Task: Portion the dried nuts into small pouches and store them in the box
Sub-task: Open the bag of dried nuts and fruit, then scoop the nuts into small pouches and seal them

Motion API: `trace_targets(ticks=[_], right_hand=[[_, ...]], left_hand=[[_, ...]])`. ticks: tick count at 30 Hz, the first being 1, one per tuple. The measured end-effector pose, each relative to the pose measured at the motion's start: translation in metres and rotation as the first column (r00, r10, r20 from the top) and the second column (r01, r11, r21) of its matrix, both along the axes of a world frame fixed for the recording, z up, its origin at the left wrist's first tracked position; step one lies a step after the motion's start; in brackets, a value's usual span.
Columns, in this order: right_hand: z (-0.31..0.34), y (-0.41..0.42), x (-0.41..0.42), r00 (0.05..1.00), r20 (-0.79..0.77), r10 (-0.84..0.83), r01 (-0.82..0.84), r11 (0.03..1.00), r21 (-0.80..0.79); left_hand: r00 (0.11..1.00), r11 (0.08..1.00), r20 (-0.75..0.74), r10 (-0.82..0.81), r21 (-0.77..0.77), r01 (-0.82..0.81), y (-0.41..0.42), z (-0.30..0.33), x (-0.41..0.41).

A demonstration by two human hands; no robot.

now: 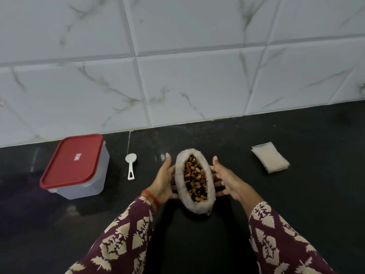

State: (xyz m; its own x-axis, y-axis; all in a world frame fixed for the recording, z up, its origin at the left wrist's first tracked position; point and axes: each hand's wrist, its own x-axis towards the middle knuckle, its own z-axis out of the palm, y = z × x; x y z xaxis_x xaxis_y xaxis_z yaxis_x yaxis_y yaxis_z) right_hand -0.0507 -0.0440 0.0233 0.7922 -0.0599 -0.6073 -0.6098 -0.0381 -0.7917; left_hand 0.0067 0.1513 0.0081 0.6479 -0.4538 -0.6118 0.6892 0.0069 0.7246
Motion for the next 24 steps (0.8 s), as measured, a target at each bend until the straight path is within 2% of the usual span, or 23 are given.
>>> trace_targets(ticks=[12, 21, 24], right_hand=[[0.002, -0.097, -0.001, 0.987, 0.007, -0.159, 0.159, 0.984, -0.080], [0.004, -0.121, 0.000, 0.979, 0.006, -0.203, 0.202, 0.973, -0.115], [0.006, -0.123, -0.001, 0.982, 0.001, -0.188, 0.186, 0.972, -0.145]], left_hand=[[0.998, 0.998, 0.048, -0.030, -0.057, 0.032, -0.111, 0.008, -0.003], [0.997, 0.996, 0.076, 0.000, -0.088, 0.007, -0.143, 0.008, -0.008], [0.990, 0.999, 0.137, 0.028, -0.039, -0.023, -0.145, 0.008, -0.011]])
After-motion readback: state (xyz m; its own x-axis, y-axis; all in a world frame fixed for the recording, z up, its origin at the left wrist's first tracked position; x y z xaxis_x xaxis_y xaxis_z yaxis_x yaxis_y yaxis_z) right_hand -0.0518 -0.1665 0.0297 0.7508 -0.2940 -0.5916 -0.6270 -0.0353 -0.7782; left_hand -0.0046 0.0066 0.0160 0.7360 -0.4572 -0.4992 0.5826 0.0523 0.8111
